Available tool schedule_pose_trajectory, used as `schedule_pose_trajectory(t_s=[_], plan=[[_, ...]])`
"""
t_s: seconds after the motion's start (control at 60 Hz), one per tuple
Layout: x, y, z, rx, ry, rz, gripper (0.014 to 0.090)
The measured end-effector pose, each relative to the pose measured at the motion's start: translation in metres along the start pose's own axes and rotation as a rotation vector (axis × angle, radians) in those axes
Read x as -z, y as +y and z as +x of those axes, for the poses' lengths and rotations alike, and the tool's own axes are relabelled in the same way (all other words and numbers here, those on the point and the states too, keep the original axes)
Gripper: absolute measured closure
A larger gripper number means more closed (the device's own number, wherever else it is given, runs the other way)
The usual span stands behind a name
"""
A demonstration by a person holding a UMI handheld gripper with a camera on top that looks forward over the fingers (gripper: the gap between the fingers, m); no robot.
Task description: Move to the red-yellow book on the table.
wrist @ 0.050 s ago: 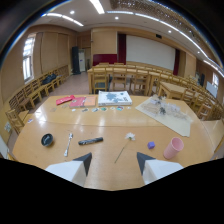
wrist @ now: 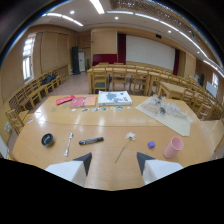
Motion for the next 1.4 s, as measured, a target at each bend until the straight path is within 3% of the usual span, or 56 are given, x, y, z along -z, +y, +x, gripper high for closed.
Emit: schedule_pose_trajectory(t_s=[0.217,0.733,1.0,1.4], plan=[[0.002,0.003,-0.010,0.012,0.016,-0.005,0.0194],[-0.017,-0.010,-0.171,0.038,-0.055,0.017,0.0177],[-0.114,-0.075,-0.227,0.079,-0.088,0.064,0.0181],[-0.335,-0.183,-0.261,0.018,-0.067,0.089,0.0182]])
